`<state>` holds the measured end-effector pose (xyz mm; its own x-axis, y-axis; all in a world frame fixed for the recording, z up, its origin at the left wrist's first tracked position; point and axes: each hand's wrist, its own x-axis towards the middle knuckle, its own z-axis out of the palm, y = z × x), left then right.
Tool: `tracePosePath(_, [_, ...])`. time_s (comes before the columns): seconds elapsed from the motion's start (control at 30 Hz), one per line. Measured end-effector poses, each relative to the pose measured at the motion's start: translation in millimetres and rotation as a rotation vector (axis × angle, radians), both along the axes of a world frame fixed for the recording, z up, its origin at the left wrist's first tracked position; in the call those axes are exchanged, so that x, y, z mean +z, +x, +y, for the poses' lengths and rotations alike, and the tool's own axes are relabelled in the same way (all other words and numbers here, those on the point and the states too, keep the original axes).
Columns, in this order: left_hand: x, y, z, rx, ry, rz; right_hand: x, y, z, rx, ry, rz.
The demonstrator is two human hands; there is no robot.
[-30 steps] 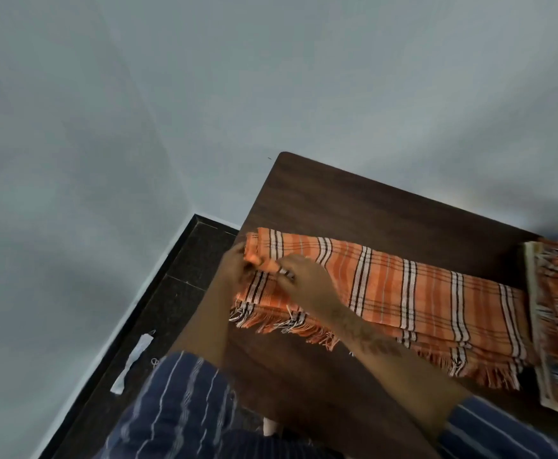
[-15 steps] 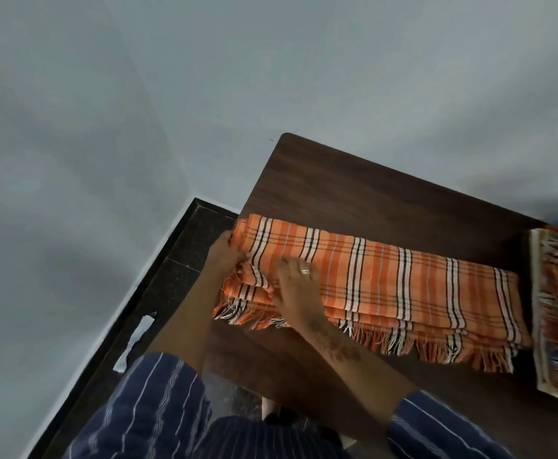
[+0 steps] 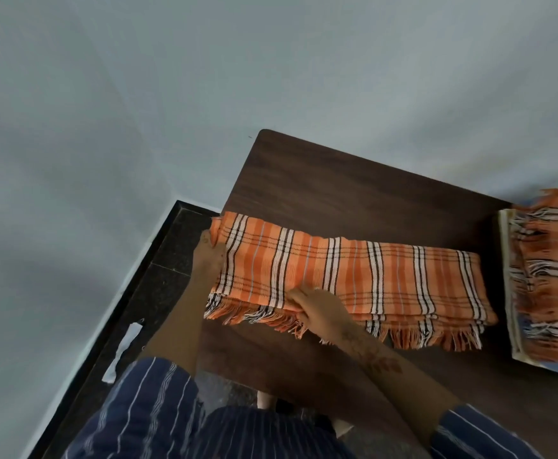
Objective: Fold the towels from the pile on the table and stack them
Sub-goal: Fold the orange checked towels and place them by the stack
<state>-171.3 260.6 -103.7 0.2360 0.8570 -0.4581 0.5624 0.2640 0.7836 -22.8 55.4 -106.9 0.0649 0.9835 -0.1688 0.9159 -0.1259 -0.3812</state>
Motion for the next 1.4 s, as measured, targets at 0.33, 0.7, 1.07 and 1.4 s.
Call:
tracePosePath(0.33, [-1.9,7.7,-45.1,-0.138,0.577,0.606,13.6,32.8,-6.5,-0.661,0.184,0.278])
tracePosePath(0.7, [-53.6,20.0,-54.5,-0.495,0.554,0.718,-26.9,116.8,-56.8,-0.698,-0.380,-0.129])
tracePosePath(1.07, [-16.4,95.2,-117.9,-0.622,0.685,0.414,0.3,167.1,-125.6,-1.469,-0.198,0.065])
tracePosePath(1.4, [-13.2,143.8,-139.0,-0.650,0.285,0.337,36.2,191.9,-132.9,-1.588,0.186,1.216])
